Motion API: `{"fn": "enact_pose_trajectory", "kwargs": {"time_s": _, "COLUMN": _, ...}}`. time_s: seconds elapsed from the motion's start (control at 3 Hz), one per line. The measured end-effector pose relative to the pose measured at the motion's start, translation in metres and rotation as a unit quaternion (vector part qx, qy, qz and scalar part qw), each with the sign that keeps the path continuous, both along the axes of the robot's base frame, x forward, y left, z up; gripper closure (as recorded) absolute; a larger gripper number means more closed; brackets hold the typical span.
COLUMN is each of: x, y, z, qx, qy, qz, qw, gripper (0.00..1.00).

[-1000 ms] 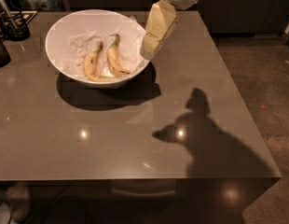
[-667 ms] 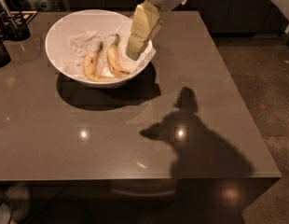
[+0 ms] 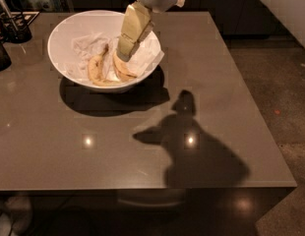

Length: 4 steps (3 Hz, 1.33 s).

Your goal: Pick banana from white bowl

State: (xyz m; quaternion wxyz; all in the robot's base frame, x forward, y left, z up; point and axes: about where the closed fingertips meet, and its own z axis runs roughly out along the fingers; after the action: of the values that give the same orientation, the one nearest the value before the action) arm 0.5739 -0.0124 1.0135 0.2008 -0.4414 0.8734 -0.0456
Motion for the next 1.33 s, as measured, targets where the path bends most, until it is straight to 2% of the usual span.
{"fn": "enact_pose_trajectory", "kwargs": {"time_s": 0.33, "x": 0.015, "y": 0.028, "z": 0.002, "qx": 0.01, "qy": -0.001, "qz": 0.013, "qw": 0.9999, "gripper": 0.0}}
{"fn": "enact_pose_trajectory", "kwargs": {"time_s": 0.67, "x": 0.03, "y": 0.06, "z": -0.001, "qx": 0.021, "qy": 0.012, "qz": 0.035, "qw": 0.9991, "gripper": 0.07}}
{"fn": "enact_pose_trajectory", "kwargs": {"time_s": 1.0, "x": 0.049, "y": 0.072, "z": -0.013, "qx": 0.036, "qy": 0.035, "qz": 0.029, "qw": 0.9983, "gripper": 0.14}}
{"fn": "enact_pose_trajectory", "kwargs": {"time_s": 1.33, "x": 0.068, "y": 0.074, "z": -0.035, "qx": 0.039, "qy": 0.06, "qz": 0.011, "qw": 0.9974, "gripper": 0.2}}
